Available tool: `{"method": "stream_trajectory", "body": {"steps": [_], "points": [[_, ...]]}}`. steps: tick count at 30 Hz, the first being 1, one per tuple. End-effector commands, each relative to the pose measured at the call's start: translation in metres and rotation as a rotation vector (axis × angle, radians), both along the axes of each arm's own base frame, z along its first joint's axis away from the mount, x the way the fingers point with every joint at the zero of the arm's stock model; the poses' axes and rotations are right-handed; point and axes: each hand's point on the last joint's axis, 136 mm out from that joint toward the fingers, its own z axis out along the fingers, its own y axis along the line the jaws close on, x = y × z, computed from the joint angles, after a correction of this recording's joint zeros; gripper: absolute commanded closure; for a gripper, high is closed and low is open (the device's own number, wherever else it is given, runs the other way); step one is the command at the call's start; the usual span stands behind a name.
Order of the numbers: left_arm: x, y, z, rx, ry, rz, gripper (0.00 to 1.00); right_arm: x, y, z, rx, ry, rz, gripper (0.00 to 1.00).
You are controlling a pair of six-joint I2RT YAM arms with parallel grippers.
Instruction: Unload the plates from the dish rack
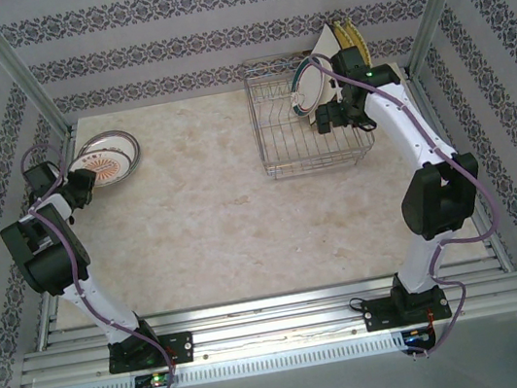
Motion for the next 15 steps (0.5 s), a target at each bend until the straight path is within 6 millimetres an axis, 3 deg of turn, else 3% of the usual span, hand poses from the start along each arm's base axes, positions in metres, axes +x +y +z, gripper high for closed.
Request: {"method": "stream_trajectory", "body": {"steps": [1, 15], "points": [[-0.001, 0.006, 0.017, 0.056, -0.005, -0.009, 0.63, 0.004, 0.008, 0.006, 0.004, -0.017, 0.030, 0.02], [-0.005, 0.004, 0.033, 0.119, 0.021, -0.030, 0.38, 0.004, 0.011, 0.005, 0.006, -0.019, 0.035, 0.02]]}}
